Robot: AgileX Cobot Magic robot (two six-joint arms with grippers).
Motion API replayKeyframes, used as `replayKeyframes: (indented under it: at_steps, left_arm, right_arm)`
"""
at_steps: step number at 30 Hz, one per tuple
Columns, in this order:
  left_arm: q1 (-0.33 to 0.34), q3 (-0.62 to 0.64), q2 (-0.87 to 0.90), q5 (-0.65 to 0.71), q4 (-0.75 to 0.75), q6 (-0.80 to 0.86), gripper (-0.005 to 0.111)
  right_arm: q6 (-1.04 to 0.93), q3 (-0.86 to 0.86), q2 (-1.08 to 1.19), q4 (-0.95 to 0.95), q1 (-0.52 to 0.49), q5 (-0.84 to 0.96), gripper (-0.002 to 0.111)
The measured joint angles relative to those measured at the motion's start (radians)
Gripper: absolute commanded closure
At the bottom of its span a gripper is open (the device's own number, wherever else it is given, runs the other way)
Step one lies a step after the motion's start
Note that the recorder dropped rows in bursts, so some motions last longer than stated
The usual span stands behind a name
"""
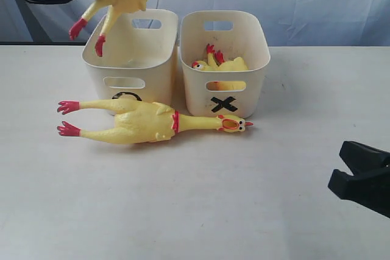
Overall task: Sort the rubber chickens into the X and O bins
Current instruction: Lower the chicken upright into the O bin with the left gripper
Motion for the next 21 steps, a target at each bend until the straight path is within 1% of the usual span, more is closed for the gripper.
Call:
replayKeyframes:
  at_steps: [4, 9, 15, 21]
  left_arm:
    - [-0.026, -0.045, 0.036, 0.007, 0.000, 0.000, 0.107]
    - [-0.051, -0.065, 0.096, 0.042, 0.000, 0.000, 0.107]
    - [-0.051, -0.073, 0.166, 0.089, 0.000, 0.004, 0.107]
    - [-0.051, -0.075, 0.211, 0.060, -0.002, 0.005, 0.107]
  right_arm:
    - [0.000, 0.000, 0.000, -0.007, 0.000, 0.000, 0.109]
    - [0.000, 0.000, 0.000, -0.012, 0.000, 0.002, 0.109]
    - [0.000, 0.000, 0.000, -0.022, 0.000, 0.006, 0.109]
    - [0.000, 0.000, 0.000, -0.044, 0.000, 0.006, 0.109]
